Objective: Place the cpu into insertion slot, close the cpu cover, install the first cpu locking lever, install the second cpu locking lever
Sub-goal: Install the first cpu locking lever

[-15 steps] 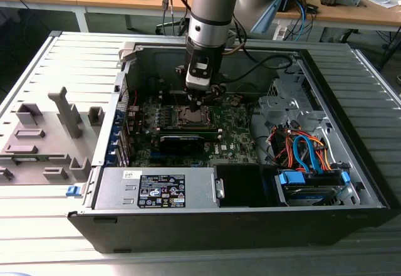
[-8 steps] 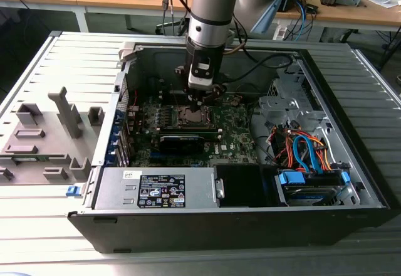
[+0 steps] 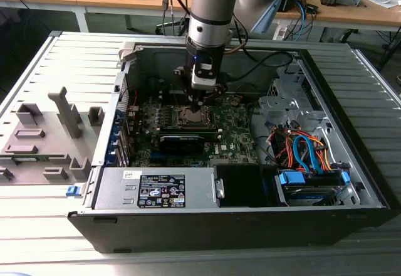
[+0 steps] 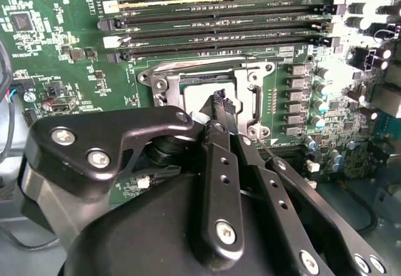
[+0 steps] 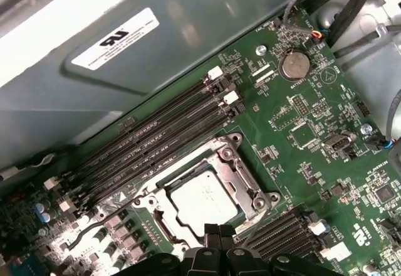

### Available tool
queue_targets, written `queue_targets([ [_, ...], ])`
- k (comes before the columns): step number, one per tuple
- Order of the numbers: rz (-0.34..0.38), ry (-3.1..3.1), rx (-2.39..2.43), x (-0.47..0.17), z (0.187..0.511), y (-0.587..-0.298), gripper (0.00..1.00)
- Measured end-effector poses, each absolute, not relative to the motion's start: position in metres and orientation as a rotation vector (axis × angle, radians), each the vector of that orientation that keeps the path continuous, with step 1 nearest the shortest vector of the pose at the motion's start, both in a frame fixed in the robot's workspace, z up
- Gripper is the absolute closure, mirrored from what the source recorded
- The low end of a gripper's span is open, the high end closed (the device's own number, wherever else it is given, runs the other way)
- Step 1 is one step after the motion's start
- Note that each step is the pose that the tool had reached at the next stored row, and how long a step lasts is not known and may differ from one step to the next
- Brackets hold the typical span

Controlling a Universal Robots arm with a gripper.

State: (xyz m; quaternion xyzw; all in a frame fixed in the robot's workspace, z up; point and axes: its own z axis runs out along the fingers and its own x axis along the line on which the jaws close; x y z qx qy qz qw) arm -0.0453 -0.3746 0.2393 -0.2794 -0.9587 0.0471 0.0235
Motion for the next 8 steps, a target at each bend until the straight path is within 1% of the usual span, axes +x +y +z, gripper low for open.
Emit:
queue_targets([
  [8,0.148,-3.000,-0.757,-0.0453,0.2393,-0.3746,0.89],
])
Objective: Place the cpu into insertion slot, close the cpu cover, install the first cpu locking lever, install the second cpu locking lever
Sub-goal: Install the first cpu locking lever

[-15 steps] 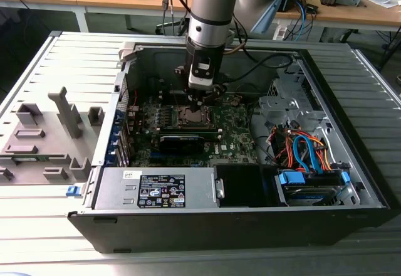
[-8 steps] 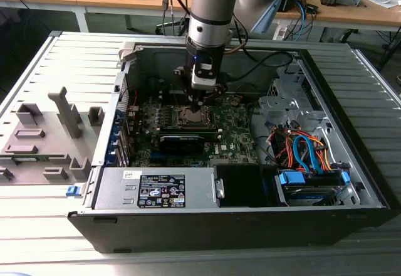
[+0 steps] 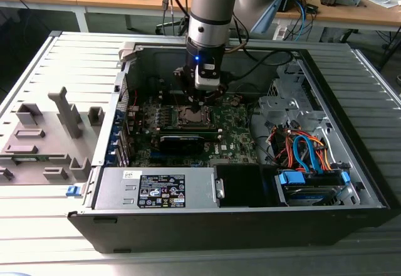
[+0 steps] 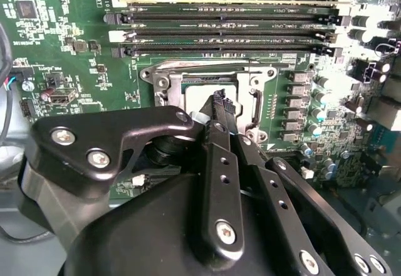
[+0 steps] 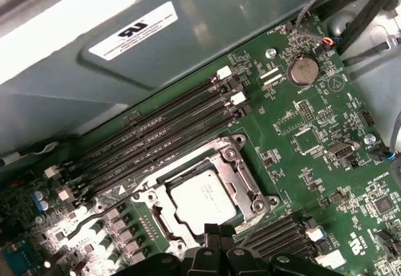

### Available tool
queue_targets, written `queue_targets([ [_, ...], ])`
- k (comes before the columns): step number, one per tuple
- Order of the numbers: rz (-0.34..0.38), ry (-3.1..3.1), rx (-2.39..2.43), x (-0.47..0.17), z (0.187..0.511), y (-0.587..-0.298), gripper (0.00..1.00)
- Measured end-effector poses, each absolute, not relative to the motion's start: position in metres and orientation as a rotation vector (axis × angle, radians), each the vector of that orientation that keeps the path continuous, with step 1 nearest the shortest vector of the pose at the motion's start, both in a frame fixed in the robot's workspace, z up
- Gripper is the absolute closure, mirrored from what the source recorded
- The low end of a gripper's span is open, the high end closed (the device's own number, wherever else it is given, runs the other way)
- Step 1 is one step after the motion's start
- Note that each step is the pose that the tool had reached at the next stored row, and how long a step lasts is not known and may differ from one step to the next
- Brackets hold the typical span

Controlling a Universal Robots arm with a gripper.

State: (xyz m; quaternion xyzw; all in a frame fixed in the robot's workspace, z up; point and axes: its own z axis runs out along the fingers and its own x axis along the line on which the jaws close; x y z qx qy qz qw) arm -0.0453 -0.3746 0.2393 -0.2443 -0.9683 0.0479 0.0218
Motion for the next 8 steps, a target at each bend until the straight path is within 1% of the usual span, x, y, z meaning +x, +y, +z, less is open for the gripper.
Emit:
queue_targets([
  [8,0.150,-3.023,-0.675,-0.0453,0.2393,-0.3746,0.89],
])
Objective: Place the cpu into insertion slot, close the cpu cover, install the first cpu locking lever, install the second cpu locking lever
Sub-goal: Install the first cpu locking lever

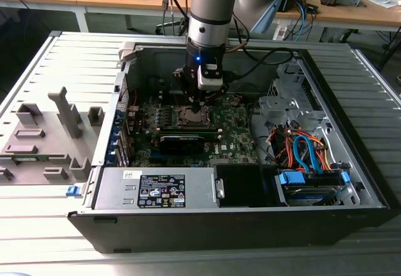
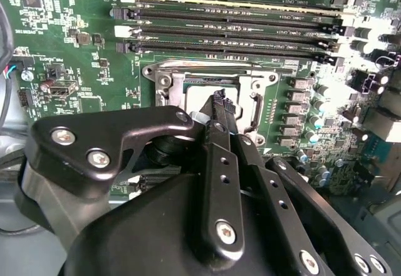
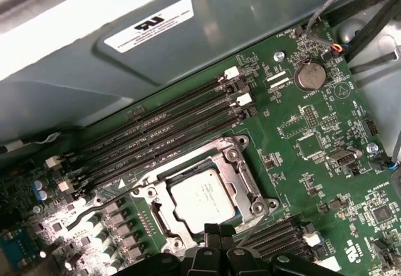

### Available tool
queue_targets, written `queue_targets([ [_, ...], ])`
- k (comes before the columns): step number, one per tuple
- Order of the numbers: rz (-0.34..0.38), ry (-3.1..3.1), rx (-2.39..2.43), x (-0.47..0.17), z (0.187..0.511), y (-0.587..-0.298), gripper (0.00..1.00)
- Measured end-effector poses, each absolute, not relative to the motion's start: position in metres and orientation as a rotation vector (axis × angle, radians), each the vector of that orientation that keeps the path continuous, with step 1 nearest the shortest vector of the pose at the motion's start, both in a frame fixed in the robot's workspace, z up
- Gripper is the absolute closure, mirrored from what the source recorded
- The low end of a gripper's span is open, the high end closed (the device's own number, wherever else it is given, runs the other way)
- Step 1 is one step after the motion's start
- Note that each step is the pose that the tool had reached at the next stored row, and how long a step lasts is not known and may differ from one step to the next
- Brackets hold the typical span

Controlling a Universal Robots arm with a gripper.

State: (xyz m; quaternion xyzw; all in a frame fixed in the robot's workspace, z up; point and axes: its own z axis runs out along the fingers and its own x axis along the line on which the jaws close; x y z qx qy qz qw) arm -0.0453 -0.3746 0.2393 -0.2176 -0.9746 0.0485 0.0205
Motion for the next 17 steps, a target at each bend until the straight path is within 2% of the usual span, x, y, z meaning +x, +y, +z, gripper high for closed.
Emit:
queue_targets([
  [17,0.150,-3.049,-0.562,-0.0453,0.2392,-0.3745,0.89],
])
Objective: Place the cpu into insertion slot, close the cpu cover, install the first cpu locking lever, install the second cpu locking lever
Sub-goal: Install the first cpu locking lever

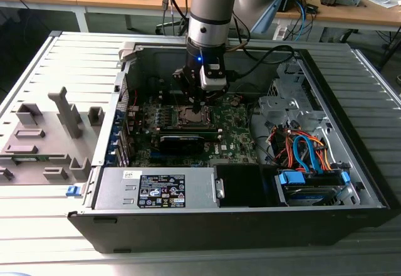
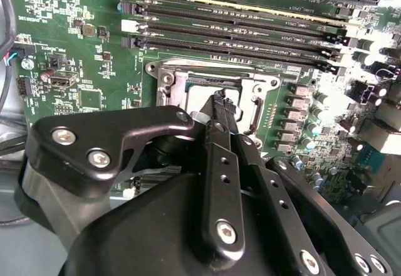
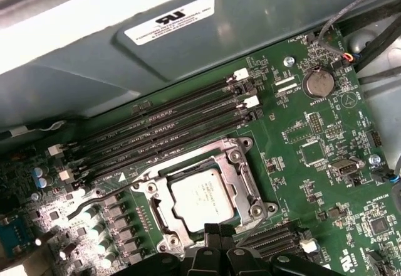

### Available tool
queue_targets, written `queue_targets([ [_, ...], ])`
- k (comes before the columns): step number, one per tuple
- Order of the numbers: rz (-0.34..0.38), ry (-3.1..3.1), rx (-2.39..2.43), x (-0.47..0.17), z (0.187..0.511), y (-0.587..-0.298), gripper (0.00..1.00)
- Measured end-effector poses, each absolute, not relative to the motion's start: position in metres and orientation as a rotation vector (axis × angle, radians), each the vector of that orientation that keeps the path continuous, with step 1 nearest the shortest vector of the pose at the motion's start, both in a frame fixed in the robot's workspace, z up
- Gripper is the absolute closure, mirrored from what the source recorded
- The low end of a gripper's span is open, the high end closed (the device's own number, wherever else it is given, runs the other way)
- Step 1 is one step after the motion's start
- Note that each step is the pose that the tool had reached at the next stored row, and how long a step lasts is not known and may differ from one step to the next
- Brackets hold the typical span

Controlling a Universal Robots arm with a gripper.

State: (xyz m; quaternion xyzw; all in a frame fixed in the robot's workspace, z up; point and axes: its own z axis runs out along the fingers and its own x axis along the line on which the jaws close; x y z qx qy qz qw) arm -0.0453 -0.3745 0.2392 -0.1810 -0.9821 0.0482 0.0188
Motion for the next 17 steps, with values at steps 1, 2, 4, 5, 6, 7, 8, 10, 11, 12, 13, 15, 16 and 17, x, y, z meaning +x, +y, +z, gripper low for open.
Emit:
queue_targets([
  [1,0.150,-3.051,-0.552,-0.0453,0.2393,-0.3746,0.89],
  [2,0.150,-3.055,-0.535,-0.0453,0.2393,-0.3746,0.89],
  [4,0.151,-3.060,-0.506,-0.0453,0.2394,-0.3747,0.89],
  [5,0.150,-3.063,-0.493,-0.0453,0.2393,-0.3746,0.89],
  [6,0.150,-3.066,-0.478,-0.0453,0.2393,-0.3746,0.89],
  [7,0.149,-3.067,-0.470,-0.0453,0.2393,-0.3746,0.89],
  [8,0.149,-3.069,-0.462,-0.0453,0.2393,-0.3746,0.89],
  [10,0.149,-3.071,-0.447,-0.0453,0.2392,-0.3746,0.89],
  [11,0.149,-3.073,-0.435,-0.0453,0.2393,-0.3746,0.89],
  [12,0.149,-3.075,-0.427,-0.0453,0.2393,-0.3746,0.89],
  [13,0.148,-3.076,-0.420,-0.0453,0.2393,-0.3746,0.89],
  [15,0.145,-3.079,-0.397,-0.0454,0.2393,-0.3747,0.89],
  [16,0.137,-3.081,-0.386,-0.0454,0.2394,-0.3747,0.89],
  [17,0.091,-3.081,-0.373,-0.0453,0.2393,-0.3746,0.89],
])
